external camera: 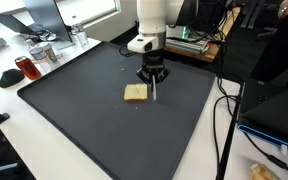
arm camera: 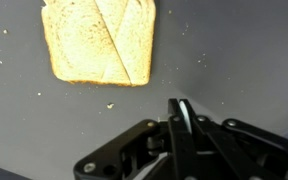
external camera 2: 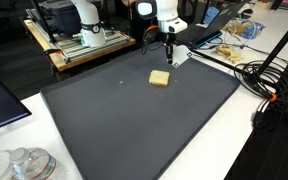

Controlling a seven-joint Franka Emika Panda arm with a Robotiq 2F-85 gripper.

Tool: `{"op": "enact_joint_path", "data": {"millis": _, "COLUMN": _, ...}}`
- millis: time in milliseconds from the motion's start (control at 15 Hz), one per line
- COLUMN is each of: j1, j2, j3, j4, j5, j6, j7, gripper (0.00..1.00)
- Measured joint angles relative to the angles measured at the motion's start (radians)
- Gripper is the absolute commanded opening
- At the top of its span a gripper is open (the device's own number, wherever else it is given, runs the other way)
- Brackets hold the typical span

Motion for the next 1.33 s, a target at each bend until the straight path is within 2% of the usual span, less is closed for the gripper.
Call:
{"op": "enact_joint_path", "data": {"millis": 267, "j1": -0.137, "j2": -0.006, "j3": 0.138, "j4": -0.064, "j5": 0.106, "j6": 0.114, "j7": -0.094, "gripper": 0.01}}
{"op": "enact_joint_path", "data": {"millis": 333, "j1": -0.172, "j2": -0.006, "j3": 0.169, "j4": -0.074, "j5": 0.115, "j6": 0.134, "j7": -0.104, "gripper": 0.04}}
{"op": "enact_joint_path", "data": {"millis": 533, "j1": -0.247, "j2": -0.014, "j3": 0.221, "j4": -0.095, "j5": 0.12, "j6": 0.16, "j7": -0.124, "gripper": 0.04}}
{"op": "enact_joint_path", "data": {"millis": 1133, "j1": -0.257, "j2": -0.018, "j3": 0.226, "j4": -0.094, "j5": 0.115, "j6": 0.155, "j7": -0.128, "gripper": 0.01}}
{"op": "enact_joint_path", "data": {"millis": 1333, "j1": -0.307, "j2": -0.018, "j3": 0.268, "j4": -0.091, "j5": 0.123, "j6": 0.155, "j7": -0.135, "gripper": 0.01}}
